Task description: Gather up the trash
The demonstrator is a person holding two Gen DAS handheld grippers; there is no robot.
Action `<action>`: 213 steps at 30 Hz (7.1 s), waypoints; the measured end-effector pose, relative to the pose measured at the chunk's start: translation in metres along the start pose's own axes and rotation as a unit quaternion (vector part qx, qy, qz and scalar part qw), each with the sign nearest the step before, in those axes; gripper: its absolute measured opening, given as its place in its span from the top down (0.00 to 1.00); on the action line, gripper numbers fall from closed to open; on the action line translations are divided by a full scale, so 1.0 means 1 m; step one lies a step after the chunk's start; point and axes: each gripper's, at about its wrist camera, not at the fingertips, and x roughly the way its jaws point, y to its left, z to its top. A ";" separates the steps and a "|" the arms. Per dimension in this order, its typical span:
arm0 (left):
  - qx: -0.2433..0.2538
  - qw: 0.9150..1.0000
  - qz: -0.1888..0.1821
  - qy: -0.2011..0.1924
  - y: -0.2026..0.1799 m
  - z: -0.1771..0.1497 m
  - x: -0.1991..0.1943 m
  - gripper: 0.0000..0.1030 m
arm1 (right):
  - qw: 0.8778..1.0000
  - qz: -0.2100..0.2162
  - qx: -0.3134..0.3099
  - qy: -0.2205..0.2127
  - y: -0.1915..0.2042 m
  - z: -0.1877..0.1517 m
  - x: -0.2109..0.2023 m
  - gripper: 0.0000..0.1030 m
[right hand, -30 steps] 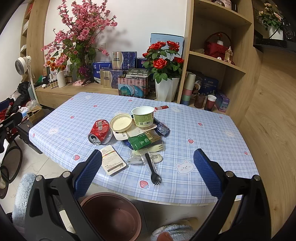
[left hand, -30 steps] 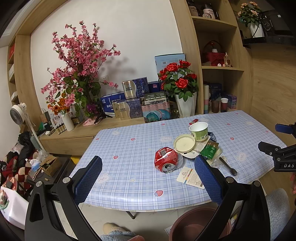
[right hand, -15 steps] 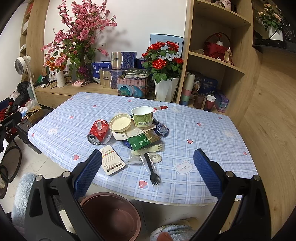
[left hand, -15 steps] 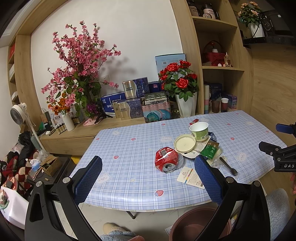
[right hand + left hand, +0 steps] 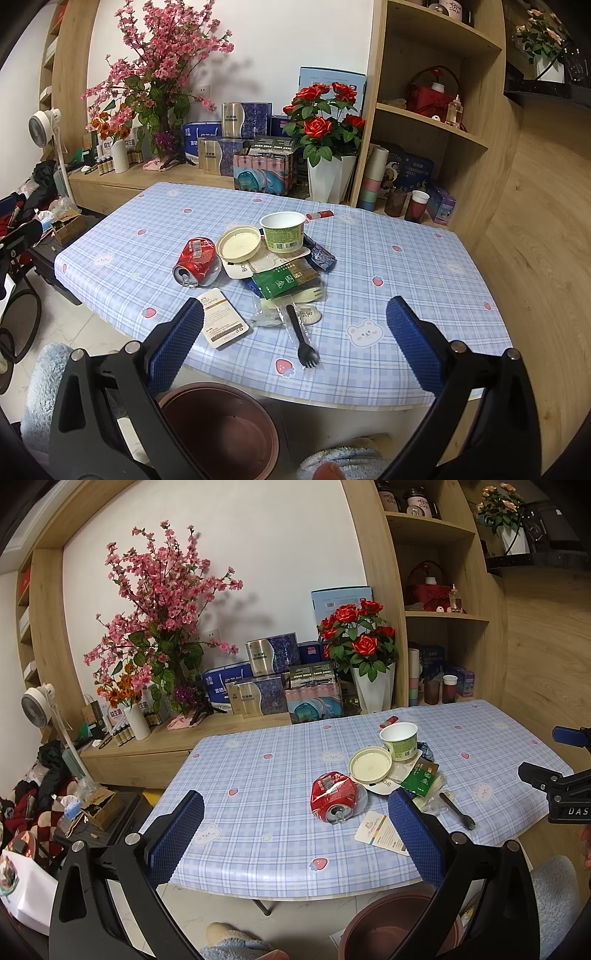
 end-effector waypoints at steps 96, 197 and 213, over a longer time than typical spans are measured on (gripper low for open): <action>-0.155 0.937 0.020 0.313 -0.115 -0.101 0.283 0.05 | 0.990 0.017 0.083 0.112 -0.079 -0.099 0.183 0.06; -0.176 0.960 -0.182 0.121 0.015 -0.136 0.041 0.88 | 0.971 0.181 0.008 0.155 0.046 -0.142 0.086 0.62; -0.138 0.955 -0.211 0.156 -0.014 -0.152 0.051 0.88 | 0.997 0.056 0.033 0.043 0.010 -0.109 0.061 0.06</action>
